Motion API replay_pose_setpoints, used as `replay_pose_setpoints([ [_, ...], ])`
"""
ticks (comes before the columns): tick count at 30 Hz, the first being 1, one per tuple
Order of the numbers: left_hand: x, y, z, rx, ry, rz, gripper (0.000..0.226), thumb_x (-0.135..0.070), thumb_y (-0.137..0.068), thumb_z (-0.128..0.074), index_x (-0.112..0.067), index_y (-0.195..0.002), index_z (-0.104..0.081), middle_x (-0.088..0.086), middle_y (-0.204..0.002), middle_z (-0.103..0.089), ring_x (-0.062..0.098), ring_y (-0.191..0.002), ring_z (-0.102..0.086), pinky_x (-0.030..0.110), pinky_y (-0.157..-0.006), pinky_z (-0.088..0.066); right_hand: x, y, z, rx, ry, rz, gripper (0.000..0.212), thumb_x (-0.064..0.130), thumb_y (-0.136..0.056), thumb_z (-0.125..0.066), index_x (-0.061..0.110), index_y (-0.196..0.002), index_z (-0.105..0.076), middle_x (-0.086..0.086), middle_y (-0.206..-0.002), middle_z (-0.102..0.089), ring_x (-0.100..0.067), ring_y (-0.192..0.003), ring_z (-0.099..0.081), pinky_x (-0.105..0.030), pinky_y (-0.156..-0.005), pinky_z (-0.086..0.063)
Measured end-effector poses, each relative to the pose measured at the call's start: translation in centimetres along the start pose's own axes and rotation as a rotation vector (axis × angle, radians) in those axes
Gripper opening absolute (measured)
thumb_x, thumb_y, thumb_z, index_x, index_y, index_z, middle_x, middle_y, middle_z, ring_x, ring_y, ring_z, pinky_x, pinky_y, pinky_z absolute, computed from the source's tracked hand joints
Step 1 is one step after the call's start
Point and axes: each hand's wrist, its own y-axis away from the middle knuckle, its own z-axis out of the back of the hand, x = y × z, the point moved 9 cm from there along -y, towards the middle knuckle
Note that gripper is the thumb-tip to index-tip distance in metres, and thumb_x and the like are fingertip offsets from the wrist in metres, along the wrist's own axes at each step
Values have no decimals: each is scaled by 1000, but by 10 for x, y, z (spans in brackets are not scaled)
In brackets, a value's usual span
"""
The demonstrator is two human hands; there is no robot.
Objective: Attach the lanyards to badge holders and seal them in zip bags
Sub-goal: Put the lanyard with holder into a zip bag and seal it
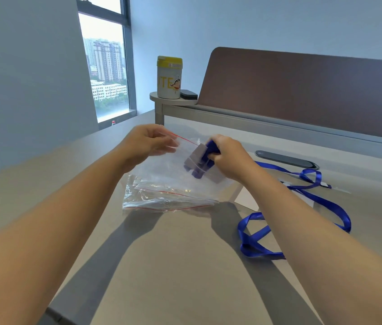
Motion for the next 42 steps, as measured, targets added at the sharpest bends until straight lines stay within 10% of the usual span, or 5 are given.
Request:
replay_pose_setpoints([
  [5,-4,-3,10,-93,120,74,21,-11,-92,-46,-17,-76,-59,-1,-78,-64,2,-56,-66,18,-66,-54,19,-5,14,-74,-157,46,11,9,-95,-41,14,-105,-42,-4,-97,-51,-18,-85,-48,-14,-56,-38],
  [12,-21,-1,14,-130,267,98,20,-10,-94,-44,-12,-79,-56,8,-85,-64,14,-69,-67,23,-66,-55,48,-3,16,-100,77,215,44,45,-90,-46,9,-97,-70,-8,-116,-59,-20,-104,-50,-37,-90,-36],
  [24,-47,14,21,-196,-27,-59,16,-13,-89,-53,-1,-96,-62,-3,-75,-56,10,-69,-52,19,-69,-46,43,1,30,-193,-70,73,41,35,-83,-62,14,-117,-51,-3,-124,-54,-21,-117,-47,-43,-105,-33],
  [31,-54,26,35,-247,-62,-125,9,-11,-88,-55,-5,-93,-60,-4,-71,-57,7,-66,-55,11,-62,-46,64,8,24,-169,-304,120,21,18,-86,-59,3,-97,-70,-6,-86,-63,-16,-83,-53,-30,-77,-40],
  [42,-55,30,45,-286,-391,-175,19,-11,-82,-63,-1,-97,-70,0,-70,-55,4,-64,-49,14,-65,-42,69,13,14,-178,-214,107,22,18,-88,-57,4,-100,-70,-13,-104,-69,-27,-100,-57,-50,-99,-41],
])
